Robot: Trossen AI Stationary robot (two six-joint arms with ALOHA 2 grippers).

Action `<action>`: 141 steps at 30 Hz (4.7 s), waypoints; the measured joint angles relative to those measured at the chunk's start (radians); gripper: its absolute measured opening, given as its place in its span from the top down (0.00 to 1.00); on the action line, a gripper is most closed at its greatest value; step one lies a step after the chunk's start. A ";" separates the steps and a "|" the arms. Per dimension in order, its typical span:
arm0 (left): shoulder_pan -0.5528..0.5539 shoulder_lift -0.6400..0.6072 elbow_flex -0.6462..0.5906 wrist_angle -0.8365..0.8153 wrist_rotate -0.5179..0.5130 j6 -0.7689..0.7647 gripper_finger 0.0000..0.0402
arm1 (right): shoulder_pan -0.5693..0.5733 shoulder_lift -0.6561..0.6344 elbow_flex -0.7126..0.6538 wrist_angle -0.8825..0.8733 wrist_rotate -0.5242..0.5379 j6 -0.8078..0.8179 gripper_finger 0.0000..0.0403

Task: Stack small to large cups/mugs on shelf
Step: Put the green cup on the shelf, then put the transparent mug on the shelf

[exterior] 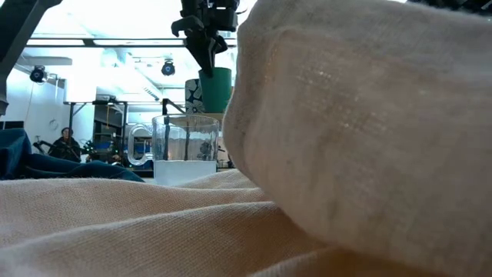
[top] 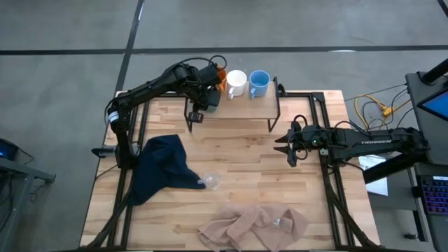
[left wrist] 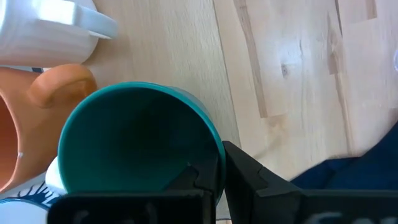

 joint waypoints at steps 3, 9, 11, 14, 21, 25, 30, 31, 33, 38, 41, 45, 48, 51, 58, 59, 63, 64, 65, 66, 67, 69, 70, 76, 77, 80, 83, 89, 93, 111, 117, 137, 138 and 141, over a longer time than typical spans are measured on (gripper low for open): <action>0.000 0.000 0.000 0.000 0.000 -0.002 1.00 | 0.000 0.000 0.000 0.000 0.000 0.001 0.63; 0.000 0.000 0.000 0.008 0.001 -0.010 1.00 | 0.000 0.000 0.000 0.000 0.000 0.003 0.63; 0.000 0.000 0.000 0.008 0.001 -0.011 1.00 | 0.000 0.000 0.000 0.000 0.000 0.003 0.63; -0.001 0.000 0.000 0.008 0.002 -0.015 1.00 | 0.000 0.000 0.000 0.000 -0.001 0.003 0.63; -0.002 0.000 0.000 0.008 0.026 -0.037 1.00 | 0.000 0.000 0.000 0.000 -0.001 0.003 0.63; -0.002 0.000 0.000 0.007 0.026 -0.039 0.96 | 0.000 0.000 0.000 0.000 -0.001 0.004 0.63; -0.002 0.000 0.000 0.008 0.019 -0.056 0.87 | 0.000 0.000 0.000 0.000 -0.001 0.004 0.63; -0.002 0.000 0.000 0.008 0.014 -0.059 0.85 | 0.000 0.000 0.000 0.000 -0.001 0.004 0.63; -0.002 0.000 0.000 0.008 0.003 -0.059 0.82 | 0.000 0.000 0.000 0.000 -0.001 0.004 0.63; -0.002 0.000 0.000 0.008 -0.011 -0.059 0.76 | 0.000 0.000 0.000 0.000 -0.002 0.004 0.63; -0.002 0.000 0.000 0.008 -0.035 -0.058 0.75 | 0.000 0.000 0.000 0.000 -0.002 0.004 0.63; -0.002 0.000 0.001 0.007 -0.051 -0.056 0.74 | 0.000 0.000 0.000 0.000 -0.002 0.004 0.63; -0.002 -0.009 0.004 0.007 -0.051 -0.055 0.74 | 0.000 0.000 0.000 0.000 -0.001 0.004 0.63; -0.002 -0.026 0.007 0.006 -0.051 -0.055 0.74 | 0.000 0.000 0.000 0.000 -0.002 0.004 0.63; -0.002 -0.055 0.007 -0.003 -0.051 -0.057 0.74 | 0.000 0.000 0.000 0.000 -0.001 0.004 0.63; -0.002 -0.061 0.007 -0.004 -0.051 -0.058 0.74 | 0.000 0.000 0.000 0.000 -0.001 0.004 0.63; -0.006 -0.090 0.007 -0.004 -0.084 -0.058 0.74 | 0.000 0.000 0.000 0.001 -0.001 0.005 0.63; -0.007 -0.101 0.007 -0.004 -0.097 -0.058 0.74 | 0.000 0.000 0.000 0.000 -0.001 0.009 0.63; -0.008 -0.112 0.007 -0.004 -0.110 -0.058 0.74 | 0.000 0.000 0.000 0.001 -0.001 0.011 0.63; -0.009 -0.124 0.007 -0.004 -0.120 -0.058 0.74 | 0.000 0.000 0.000 0.000 -0.001 0.011 0.63; -0.009 -0.137 0.007 -0.004 -0.131 -0.058 0.74 | 0.000 0.000 0.000 0.001 -0.001 0.011 0.63; -0.009 -0.169 0.007 -0.003 -0.142 -0.058 0.74 | 0.000 0.000 0.000 0.001 -0.001 0.011 0.63; -0.010 -0.187 0.007 -0.003 -0.151 -0.058 0.74 | 0.000 0.000 0.000 0.001 -0.001 0.011 0.63; -0.012 -0.302 0.057 0.016 -0.186 -0.075 0.74 | 0.000 0.000 0.000 0.002 -0.001 0.015 0.63; -0.012 -0.325 0.068 0.028 -0.185 -0.100 0.74 | 0.000 0.000 0.000 0.002 0.000 0.019 0.63; -0.012 -0.404 0.082 0.092 -0.150 -0.220 0.75 | 0.000 0.000 0.000 0.003 0.000 0.027 0.63; -0.017 -0.482 0.078 0.140 0.006 -0.317 0.76 | 0.000 0.000 0.000 0.003 0.000 0.030 0.63; -0.152 -0.617 -0.016 0.220 0.164 -0.409 0.76 | 0.000 0.000 0.000 0.005 0.001 0.030 0.63; -0.277 -0.712 -0.188 0.378 0.172 -0.473 0.76 | 0.000 0.000 0.000 0.012 0.000 0.029 0.63; -0.461 -1.056 -1.035 1.096 0.156 -0.718 0.76 | 0.000 0.000 0.000 0.035 -0.018 0.095 0.63; -0.465 -1.144 -1.226 1.258 0.154 -0.779 0.76 | 0.000 0.000 0.000 0.058 -0.018 0.117 0.63; -0.465 -1.244 -1.671 1.611 0.158 -0.848 0.76 | 0.000 0.000 0.000 0.102 -0.018 0.150 0.63; -0.465 -1.244 -1.686 1.614 0.161 -0.849 0.76 | 0.000 0.000 0.000 0.102 -0.018 0.154 0.63; -0.465 -1.246 -1.736 1.662 0.189 -0.867 0.76 | 0.000 0.000 0.000 0.102 -0.018 0.170 0.63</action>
